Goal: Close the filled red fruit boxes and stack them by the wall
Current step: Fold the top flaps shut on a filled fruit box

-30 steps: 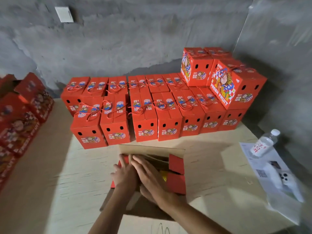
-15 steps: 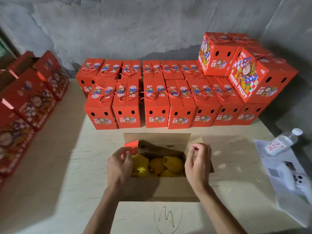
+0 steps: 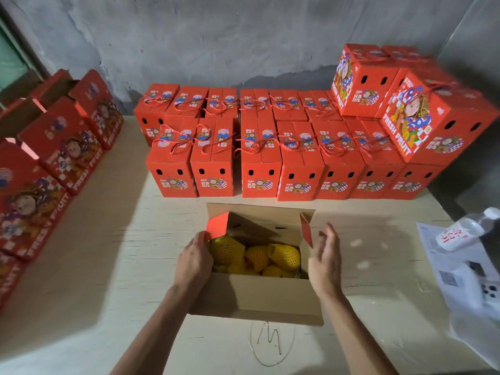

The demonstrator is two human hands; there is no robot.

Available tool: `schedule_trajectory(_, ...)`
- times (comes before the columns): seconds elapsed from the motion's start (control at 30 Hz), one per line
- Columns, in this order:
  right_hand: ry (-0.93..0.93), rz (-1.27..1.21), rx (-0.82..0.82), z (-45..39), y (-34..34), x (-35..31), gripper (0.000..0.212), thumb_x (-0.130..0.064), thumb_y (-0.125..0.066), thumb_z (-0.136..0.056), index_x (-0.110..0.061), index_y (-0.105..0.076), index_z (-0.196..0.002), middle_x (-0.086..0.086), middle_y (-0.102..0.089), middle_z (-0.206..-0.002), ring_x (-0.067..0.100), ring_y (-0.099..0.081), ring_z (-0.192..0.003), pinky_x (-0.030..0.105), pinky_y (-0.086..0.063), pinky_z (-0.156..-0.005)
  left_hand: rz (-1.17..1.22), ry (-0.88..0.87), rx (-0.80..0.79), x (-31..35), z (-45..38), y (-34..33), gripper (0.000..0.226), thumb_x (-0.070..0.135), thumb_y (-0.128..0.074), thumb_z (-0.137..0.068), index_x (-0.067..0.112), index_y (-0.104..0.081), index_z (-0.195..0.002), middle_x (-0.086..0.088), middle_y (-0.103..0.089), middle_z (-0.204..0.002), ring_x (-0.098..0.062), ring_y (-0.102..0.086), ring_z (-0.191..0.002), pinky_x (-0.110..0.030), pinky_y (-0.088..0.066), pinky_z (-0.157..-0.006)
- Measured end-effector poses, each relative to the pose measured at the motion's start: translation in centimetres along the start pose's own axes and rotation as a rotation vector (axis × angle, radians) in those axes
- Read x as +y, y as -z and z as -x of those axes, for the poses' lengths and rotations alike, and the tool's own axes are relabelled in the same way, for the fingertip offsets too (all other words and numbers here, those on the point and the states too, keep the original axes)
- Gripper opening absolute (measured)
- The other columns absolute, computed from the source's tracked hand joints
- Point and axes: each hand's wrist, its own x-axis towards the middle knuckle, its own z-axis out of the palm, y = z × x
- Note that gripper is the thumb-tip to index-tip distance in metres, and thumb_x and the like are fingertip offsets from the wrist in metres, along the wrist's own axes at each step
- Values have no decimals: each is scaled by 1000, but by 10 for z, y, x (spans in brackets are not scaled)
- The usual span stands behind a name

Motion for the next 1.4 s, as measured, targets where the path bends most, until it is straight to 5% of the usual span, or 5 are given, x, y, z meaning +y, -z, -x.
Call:
schedule_trajectory(0.33, 20, 283, -402, -13, -1, -10, 66, -40, -27, -110, -31, 13, -162, 0, -11, -172, 18, -72, -85, 24, -48, -42, 237, -11, -109, 6, -27, -16, 46, 44, -31, -110, 16, -37, -146, -13, -46, -148, -35, -45, -137, -50, -39, -112)
schedule_trajectory(0.5, 211, 188, -189, -7, 3, -13, 71, -19, -52, -107, -21, -11, -164, 12, -43, -159, 25, -70, -113, 39, -65, -69, 508, -235, -51, 0, -18, -14, 80, 25, -53, -107, 34, 3, -163, 8, -34, -162, 5, -41, -140, -15, -47, -101)
schedule_trajectory(0.63, 289, 212, -134, -1, 6, -7, 52, -27, -80, -89, -13, -55, -132, 2, -64, -136, 23, -68, -115, 30, -60, -83, 334, -338, 112, -8, -16, -12, 46, 27, -70, -87, 23, -54, -130, 7, -54, -136, -13, -47, -130, -45, -54, -101)
schedule_trajectory(0.83, 198, 401, -388, 1, 7, -14, 121, -81, -74, -67, -26, -17, -159, -7, -51, -147, 14, -52, -131, 41, -54, -92, 102, -327, -168, -2, -14, -13, 90, 75, -75, -73, 27, -42, -142, 10, -32, -162, -10, -13, -156, -41, -29, -121)
schedule_trajectory(1.4, 172, 971, -232, -30, 38, -51, 61, -77, -53, -88, -19, -64, -104, -3, -71, -91, 20, -70, -77, 29, -55, -66, -66, -314, -59, 12, -22, -10, 51, 54, -74, -87, 33, -40, -118, 11, -40, -138, -9, -49, -123, -36, -61, -87)
